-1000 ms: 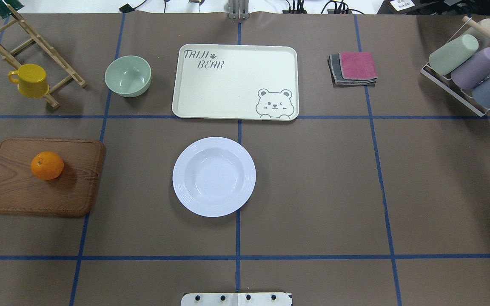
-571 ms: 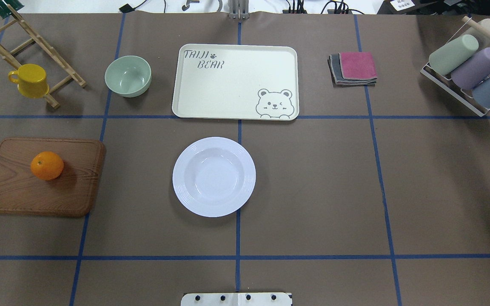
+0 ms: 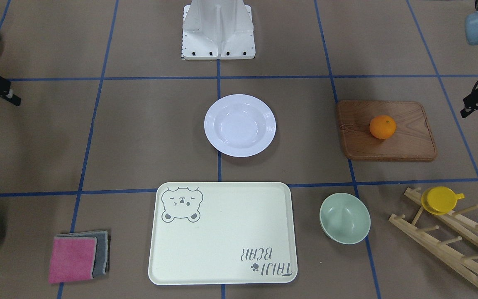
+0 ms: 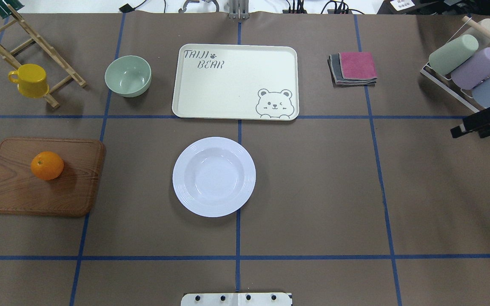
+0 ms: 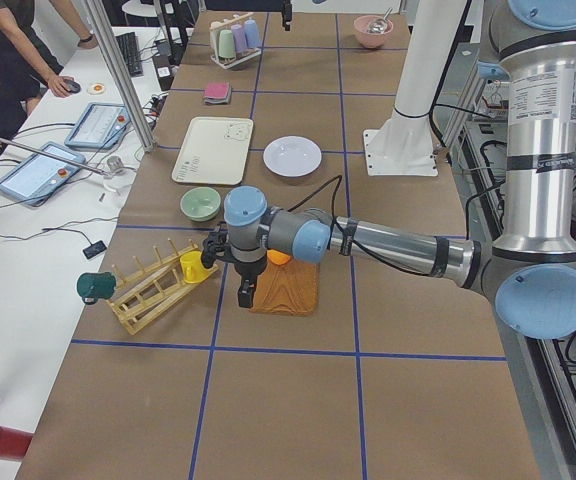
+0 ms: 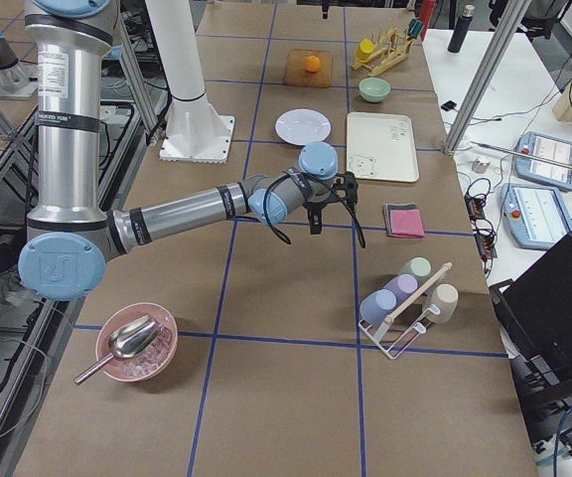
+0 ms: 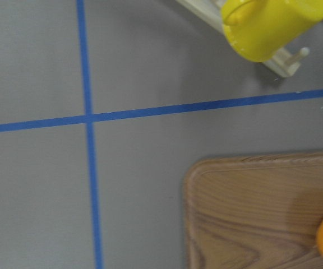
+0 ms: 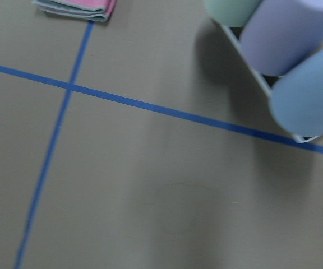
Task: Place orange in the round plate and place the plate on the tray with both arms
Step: 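Reach the left gripper to the orange while the right gripper nears the plate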
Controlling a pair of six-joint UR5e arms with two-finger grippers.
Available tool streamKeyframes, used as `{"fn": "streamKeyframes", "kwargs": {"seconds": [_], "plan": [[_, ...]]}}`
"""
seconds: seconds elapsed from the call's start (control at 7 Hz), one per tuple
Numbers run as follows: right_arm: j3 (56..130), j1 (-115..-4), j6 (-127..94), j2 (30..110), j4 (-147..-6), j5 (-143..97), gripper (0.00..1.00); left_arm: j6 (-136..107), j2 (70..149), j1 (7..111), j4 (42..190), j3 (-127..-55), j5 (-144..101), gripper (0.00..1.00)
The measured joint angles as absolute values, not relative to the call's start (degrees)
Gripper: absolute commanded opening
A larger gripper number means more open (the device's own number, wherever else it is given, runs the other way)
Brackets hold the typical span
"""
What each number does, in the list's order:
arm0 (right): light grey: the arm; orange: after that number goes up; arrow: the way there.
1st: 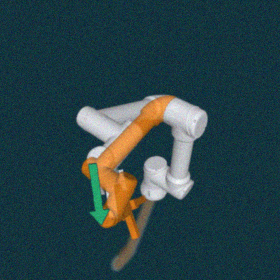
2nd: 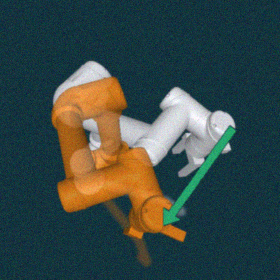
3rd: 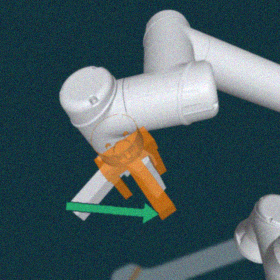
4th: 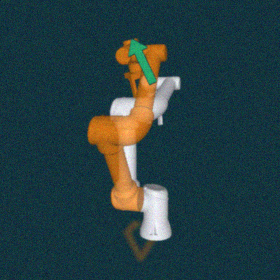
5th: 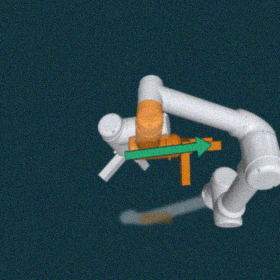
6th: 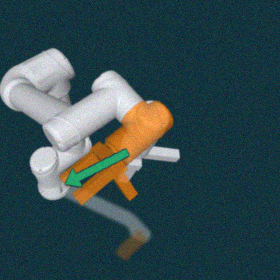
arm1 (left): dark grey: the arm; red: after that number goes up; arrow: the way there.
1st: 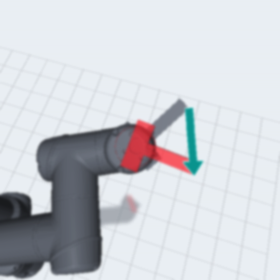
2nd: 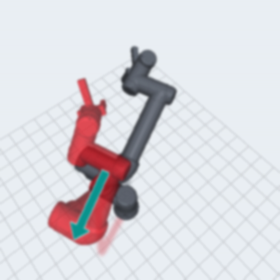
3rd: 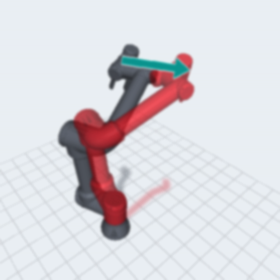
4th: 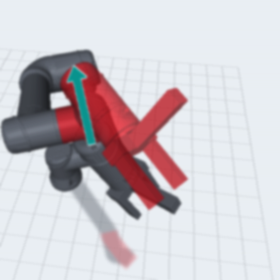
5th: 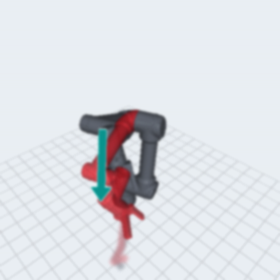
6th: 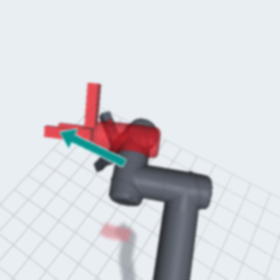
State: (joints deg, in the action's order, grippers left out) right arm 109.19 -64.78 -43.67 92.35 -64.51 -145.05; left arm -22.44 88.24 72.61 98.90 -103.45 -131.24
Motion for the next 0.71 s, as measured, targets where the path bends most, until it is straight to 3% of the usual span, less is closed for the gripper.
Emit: {"fn": "streamKeyframes", "kwargs": {"seconds": [0.43, 0.71], "plan": [[103.4, -50.7, -76.8, 82.6, -42.4, -136.2, 1.00, -37.0, 90.9, 64.8, 100.6, -105.5, -130.8, 0.99], [102.2, -44.2, -89.9, 76.8, -34.9, -128.6, 1.00, -46.3, 91.9, 58.4, 104.6, -105.4, -128.1, 0.98]]}}
